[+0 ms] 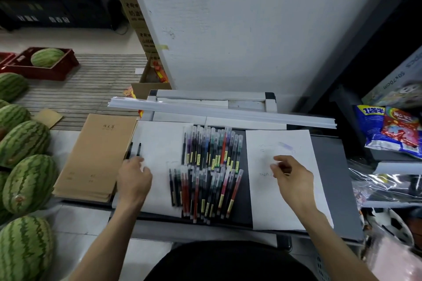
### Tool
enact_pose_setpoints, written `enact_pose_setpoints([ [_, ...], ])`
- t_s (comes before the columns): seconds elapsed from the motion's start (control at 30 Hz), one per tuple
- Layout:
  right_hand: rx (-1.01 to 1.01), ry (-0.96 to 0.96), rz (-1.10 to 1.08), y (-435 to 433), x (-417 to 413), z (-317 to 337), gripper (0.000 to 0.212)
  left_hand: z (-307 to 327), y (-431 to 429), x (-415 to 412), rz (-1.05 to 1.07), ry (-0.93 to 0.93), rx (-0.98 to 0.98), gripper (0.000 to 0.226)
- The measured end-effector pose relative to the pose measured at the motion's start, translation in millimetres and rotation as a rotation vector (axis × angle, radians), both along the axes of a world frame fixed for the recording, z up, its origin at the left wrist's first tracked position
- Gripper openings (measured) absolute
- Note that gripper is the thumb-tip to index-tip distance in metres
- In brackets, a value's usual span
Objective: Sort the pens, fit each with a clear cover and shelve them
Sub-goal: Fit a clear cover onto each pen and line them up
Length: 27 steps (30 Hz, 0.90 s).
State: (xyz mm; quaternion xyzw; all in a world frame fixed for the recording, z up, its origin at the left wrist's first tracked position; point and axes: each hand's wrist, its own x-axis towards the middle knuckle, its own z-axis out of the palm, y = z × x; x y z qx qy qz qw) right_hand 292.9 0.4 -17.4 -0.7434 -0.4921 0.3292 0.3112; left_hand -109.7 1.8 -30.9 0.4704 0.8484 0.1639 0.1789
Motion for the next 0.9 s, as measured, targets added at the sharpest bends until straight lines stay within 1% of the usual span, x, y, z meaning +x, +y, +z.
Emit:
enact_pose_setpoints([
  [0.07,-0.01,0.06,0.014,-2,-8,7,0.013,-4,11,-15,0.006,0.077,-0.06,0.028],
  [0.13,-0.031,0.109,0.035,-3,-15,12,0.014,-7,17,-22,0.011,0.11,-0.123,0.025],
  [0.23,-0.068,0.229,0.041,-5,-25,17,0.015,-8,18,-23,0.003,0.099,-0.165,0.019],
  [0.3,-0.092,0.341,0.021,-6,-29,19,0.014,-7,16,-21,0.01,0.066,-0.167,0.018],
  [0.37,-0.118,0.41,-0.006,-5,-32,20,0.016,-2,13,-15,0.013,0.028,-0.145,0.018],
  [0.5,-0.136,0.545,-0.046,-5,-36,21,0.012,18,8,11,0.016,-0.127,-0.082,0.021],
  [0.63,-0.168,0.809,-0.109,-2,-41,37,0.006,42,-1,49,-0.021,-0.329,-0.022,0.024],
  [0.67,-0.185,0.87,-0.122,-1,-43,42,0.005,48,-6,61,-0.045,-0.386,-0.014,0.025],
  [0.73,-0.191,0.967,-0.151,1,-46,50,0.012,61,-16,88,-0.109,-0.497,-0.008,0.028],
  [0.8,-0.196,1.041,-0.163,4,-49,54,0.005,70,-28,113,-0.193,-0.595,-0.003,0.029],
  [0.87,-0.187,1.095,-0.146,5,-53,57,0.018,76,-36,131,-0.287,-0.664,0.004,0.028],
  [0.9,-0.186,1.098,-0.121,5,-54,58,0.018,79,-39,138,-0.326,-0.687,0.015,0.026],
])
